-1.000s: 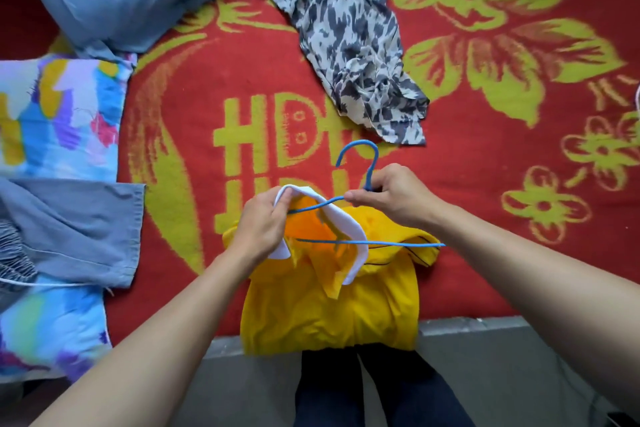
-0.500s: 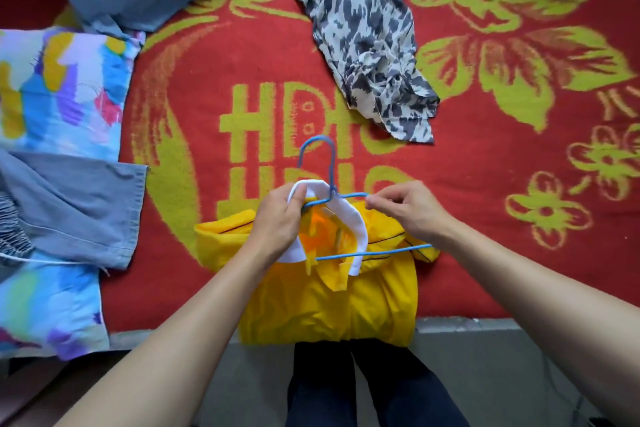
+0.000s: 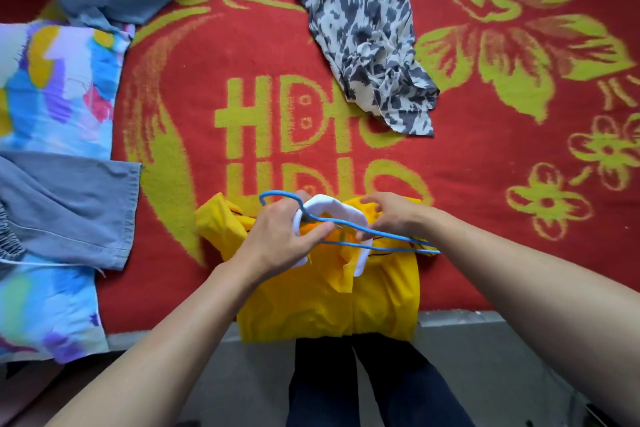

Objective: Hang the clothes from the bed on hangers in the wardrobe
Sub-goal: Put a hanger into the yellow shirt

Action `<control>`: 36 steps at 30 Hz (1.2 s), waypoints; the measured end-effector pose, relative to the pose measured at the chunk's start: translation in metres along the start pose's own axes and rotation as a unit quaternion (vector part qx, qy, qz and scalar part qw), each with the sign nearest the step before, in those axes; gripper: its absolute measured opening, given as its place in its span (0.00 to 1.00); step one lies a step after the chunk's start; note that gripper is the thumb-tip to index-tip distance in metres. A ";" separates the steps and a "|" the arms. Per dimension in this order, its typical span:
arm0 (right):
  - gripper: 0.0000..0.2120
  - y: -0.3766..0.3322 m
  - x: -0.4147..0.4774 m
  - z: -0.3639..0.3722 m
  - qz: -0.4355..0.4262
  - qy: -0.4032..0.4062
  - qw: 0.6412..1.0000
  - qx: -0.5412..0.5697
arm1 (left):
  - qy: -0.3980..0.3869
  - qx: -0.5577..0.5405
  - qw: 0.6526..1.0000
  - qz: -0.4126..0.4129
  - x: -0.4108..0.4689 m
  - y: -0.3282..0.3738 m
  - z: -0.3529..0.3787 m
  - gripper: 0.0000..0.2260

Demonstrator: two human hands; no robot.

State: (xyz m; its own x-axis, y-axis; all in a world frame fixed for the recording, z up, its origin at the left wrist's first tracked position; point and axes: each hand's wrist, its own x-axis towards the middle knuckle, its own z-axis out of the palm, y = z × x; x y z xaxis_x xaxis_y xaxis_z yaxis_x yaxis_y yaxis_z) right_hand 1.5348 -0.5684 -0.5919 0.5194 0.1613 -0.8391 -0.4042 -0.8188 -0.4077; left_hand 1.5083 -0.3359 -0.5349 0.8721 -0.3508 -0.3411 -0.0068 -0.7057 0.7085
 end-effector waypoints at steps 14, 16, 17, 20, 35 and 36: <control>0.16 0.044 -0.029 -0.029 -0.166 0.240 0.955 0.059 | 0.015 0.010 1.000 -0.020 0.007 -0.029 -0.034 0.20; 0.16 0.051 -0.039 -0.039 -0.190 0.276 0.942 -0.021 | 0.018 0.007 1.000 -0.004 0.012 -0.027 -0.038 0.15; 0.16 0.052 -0.043 -0.043 -0.202 0.289 0.935 -0.047 | 0.021 0.008 1.000 -0.002 0.014 -0.026 -0.041 0.14; 0.18 0.046 -0.050 -0.046 -0.232 0.299 0.924 -0.061 | 0.033 0.006 0.999 -0.010 0.020 -0.033 -0.046 0.15; 0.11 0.048 -0.048 -0.015 -0.131 0.402 0.904 -0.069 | 0.146 0.049 0.988 -0.031 0.007 -0.033 -0.025 0.10; 0.13 0.043 -0.048 -0.014 -0.092 0.402 0.910 -0.039 | 0.141 0.099 0.985 -0.009 0.005 -0.028 -0.019 0.11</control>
State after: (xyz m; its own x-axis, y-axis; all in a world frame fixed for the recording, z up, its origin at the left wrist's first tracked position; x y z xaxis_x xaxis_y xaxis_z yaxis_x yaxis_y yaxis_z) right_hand 1.5030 -0.6188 -0.5641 0.9686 -0.1303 -0.2118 -0.2167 -0.8601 -0.4619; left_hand 1.5224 -0.3065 -0.5449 0.9740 -0.1719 -0.1476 -0.0608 -0.8258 0.5606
